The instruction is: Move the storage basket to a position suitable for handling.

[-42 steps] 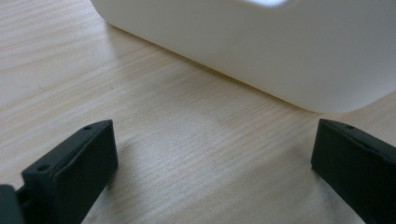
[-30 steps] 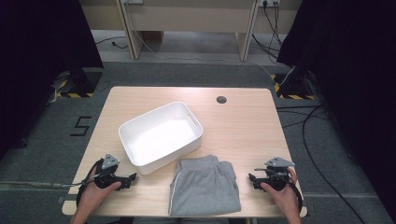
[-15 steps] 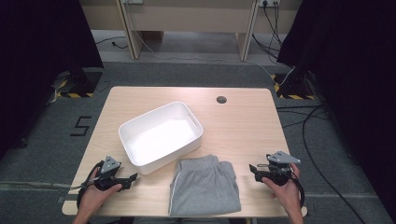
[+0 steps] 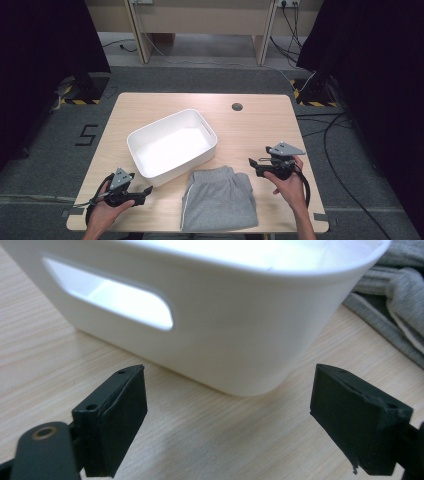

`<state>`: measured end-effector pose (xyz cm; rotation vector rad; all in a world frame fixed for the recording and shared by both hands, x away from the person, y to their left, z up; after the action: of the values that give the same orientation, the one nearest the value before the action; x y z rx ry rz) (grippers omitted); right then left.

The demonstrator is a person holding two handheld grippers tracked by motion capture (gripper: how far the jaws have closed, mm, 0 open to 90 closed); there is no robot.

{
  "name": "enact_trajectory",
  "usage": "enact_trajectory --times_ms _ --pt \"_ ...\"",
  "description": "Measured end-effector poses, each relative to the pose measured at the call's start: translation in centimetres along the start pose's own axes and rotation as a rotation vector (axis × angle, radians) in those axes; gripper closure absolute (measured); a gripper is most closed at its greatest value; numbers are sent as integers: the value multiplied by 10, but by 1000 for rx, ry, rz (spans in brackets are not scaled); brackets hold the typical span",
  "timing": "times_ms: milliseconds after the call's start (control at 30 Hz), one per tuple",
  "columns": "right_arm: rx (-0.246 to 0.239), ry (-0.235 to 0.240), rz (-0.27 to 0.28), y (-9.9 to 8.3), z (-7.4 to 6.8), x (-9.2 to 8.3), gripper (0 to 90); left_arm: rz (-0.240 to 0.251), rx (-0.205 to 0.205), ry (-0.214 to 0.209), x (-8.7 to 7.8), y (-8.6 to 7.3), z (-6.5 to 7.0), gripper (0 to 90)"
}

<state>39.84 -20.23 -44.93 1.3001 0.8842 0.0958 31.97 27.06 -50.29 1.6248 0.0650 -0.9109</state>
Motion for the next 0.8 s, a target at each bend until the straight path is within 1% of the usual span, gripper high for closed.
enact_trajectory --times_ms 100,133,167,233,267,300,367,400,433,467,500,533,600,633,667,800 --pt "-25 26 2 14 -8 13 225 14 -8 4 1 3 1 145" --pt "-45 37 1 22 -12 22 230 16 -8 7 1 3 2 146" --pt "-45 37 1 22 -12 22 230 17 -8 8 2 4 2 146" --pt "-49 53 0 31 -15 31 252 19 -8 8 3 5 2 149" --pt "-52 69 2 37 -17 38 269 22 -7 9 4 6 2 151" --pt "-52 69 2 37 -17 38 269 20 -2 9 4 6 3 151" --pt "-56 87 0 44 -20 46 297 20 1 8 6 7 4 157" --pt "-59 100 2 50 -23 55 332 21 2 9 7 8 5 161" --pt "-59 100 2 50 -23 55 332 21 4 8 8 9 6 161" --pt "-68 107 0 53 -24 59 349 22 5 6 9 9 7 167" --pt "-82 117 1 59 -28 68 398 20 12 9 9 10 8 159" --pt "-82 117 1 59 -28 68 398 20 15 14 10 10 8 159" --pt "-101 121 -6 65 -31 77 412 24 12 18 10 12 7 162" --pt "-111 118 -17 71 -34 88 417 26 10 14 10 12 7 154" --pt "-111 118 -17 71 -34 88 417 27 10 12 11 12 6 154" --pt "-142 126 -49 82 -40 111 444 28 13 7 12 13 4 145"
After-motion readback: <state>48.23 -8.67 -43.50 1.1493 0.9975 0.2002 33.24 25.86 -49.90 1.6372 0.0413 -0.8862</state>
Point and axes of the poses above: each handheld gripper's, and its own axes: x roughly forward along the jaws, y roughly out of its top, z roughly to its right, the point moved 1 cm from there along x, roughly forward along the jaws, and after that the axes turned 1 degree about z, right-handed, at the moved point
